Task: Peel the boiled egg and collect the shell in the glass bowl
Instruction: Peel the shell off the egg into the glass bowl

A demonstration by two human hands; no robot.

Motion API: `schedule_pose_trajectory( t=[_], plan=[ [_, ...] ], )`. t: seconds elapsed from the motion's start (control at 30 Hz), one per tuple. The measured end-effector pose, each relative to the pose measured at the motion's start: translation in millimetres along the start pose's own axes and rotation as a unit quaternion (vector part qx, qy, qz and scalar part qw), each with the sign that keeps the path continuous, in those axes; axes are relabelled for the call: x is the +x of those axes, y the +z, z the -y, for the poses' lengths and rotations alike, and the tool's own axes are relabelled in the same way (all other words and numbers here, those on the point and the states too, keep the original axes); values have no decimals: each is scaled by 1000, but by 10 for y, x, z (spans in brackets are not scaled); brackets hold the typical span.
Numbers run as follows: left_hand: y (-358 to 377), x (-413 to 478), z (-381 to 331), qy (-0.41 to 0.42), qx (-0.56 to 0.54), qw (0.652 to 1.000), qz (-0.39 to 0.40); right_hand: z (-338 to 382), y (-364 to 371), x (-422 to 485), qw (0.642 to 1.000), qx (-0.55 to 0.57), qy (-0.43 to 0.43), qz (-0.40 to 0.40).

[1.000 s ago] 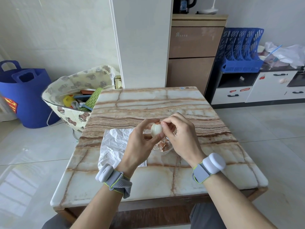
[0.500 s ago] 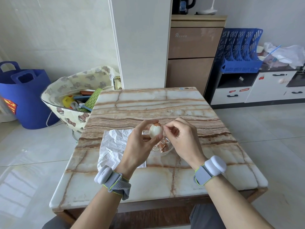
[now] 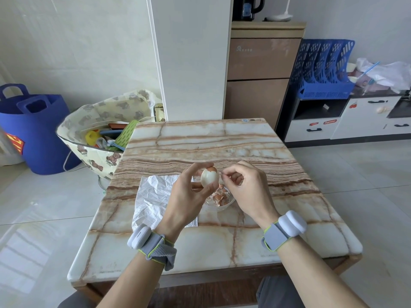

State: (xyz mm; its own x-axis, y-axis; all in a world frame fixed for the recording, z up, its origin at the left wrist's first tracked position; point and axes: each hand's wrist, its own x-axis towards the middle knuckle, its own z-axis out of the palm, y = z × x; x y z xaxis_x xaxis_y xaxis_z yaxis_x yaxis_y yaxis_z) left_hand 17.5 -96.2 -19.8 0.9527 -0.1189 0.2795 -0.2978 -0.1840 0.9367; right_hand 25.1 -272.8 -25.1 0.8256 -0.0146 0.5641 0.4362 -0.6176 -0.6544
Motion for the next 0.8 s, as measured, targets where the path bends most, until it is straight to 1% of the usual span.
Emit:
schedule_pose_trajectory(
  t=[0.23,0.43,0.6,0.67,0.8],
  plan=[
    [-4,-6,1,-5,-6,1000,7,49,-17,-9,999,34,18,-4],
    [8,-19,-1,-13,1,1000,12,121,-43,19,998,60,-18,19],
    [11,-28,-17,-24,-6,1000,15,126,-38,27,998,55,-20,22],
    [14,-21,-18,-22,-5,1000,13,129,-44,35,998,44,-36,21],
    [19,-22,-32,-21,-3,1000,15,147,-29,27,996,-17,-83,13]
  ],
)
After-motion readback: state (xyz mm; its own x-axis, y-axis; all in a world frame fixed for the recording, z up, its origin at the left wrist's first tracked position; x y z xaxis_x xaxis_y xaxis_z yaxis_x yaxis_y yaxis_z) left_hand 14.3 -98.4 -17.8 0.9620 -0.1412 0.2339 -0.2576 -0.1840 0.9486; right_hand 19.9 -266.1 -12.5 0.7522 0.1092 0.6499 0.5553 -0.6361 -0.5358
